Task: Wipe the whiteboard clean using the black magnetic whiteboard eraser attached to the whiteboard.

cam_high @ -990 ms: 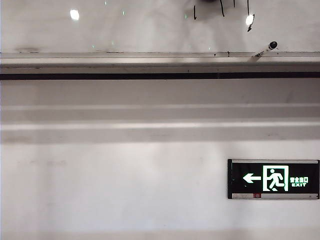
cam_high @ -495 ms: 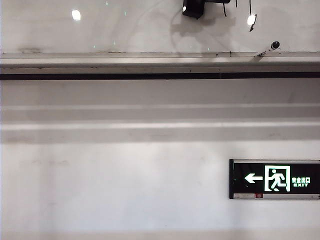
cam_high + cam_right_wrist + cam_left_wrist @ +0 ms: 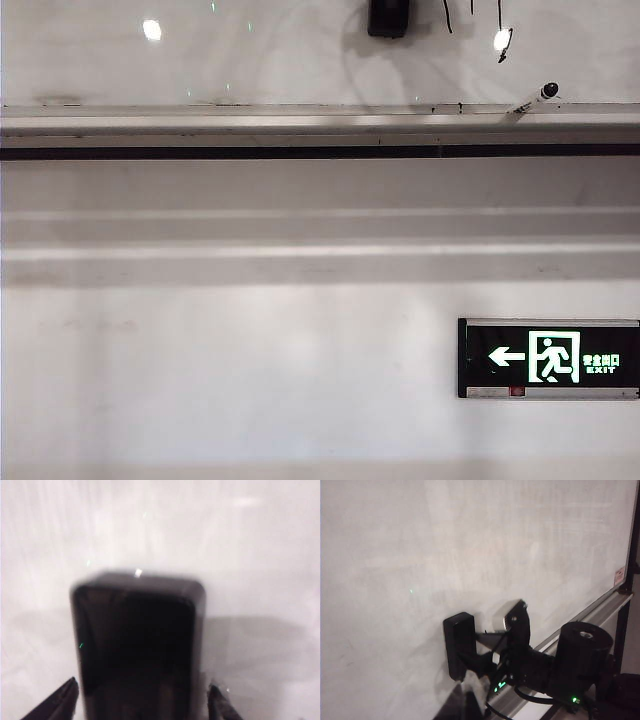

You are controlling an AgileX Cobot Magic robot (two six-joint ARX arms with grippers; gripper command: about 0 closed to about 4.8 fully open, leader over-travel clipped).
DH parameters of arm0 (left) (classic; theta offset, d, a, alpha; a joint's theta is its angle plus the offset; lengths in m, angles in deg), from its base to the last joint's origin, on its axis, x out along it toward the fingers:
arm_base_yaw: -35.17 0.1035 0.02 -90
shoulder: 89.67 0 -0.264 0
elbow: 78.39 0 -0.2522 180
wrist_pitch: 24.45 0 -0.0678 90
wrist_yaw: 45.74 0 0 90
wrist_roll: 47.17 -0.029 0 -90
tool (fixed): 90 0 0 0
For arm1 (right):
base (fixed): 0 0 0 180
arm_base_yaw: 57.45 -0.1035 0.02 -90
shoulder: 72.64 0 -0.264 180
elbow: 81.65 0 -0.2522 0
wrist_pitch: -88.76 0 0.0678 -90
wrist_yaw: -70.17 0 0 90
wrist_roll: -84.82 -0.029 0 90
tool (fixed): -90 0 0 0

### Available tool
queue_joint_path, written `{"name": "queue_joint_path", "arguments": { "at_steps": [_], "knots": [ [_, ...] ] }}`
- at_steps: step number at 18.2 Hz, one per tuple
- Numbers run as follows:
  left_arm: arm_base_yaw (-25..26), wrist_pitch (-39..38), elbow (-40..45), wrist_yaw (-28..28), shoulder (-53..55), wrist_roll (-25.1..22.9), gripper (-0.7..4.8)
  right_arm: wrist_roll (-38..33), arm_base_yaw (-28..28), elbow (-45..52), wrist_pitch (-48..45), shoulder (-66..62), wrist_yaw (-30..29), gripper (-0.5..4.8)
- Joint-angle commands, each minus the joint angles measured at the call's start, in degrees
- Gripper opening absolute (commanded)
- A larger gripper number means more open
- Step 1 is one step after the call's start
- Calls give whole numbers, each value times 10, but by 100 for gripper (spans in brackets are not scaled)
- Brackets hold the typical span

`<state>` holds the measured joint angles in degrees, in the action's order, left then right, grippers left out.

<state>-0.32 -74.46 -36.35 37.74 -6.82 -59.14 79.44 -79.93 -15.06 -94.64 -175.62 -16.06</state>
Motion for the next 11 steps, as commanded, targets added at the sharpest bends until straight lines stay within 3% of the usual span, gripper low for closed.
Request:
{"name": "queue_joint_path", "arguments": {
  "at_steps": [1, 8, 11],
  "knots": [
    [-1, -5, -1, -4, -4, 2, -6, 61, -21, -3, -29, 3, 46, 338],
    [-1, -6, -1, -4, -5, 2, -6, 72, -35, -3, -41, -12, 118, 335],
    [-1, -6, -1, -4, -5, 2, -6, 72, -35, -3, -39, -14, 118, 221]
  ]
}}
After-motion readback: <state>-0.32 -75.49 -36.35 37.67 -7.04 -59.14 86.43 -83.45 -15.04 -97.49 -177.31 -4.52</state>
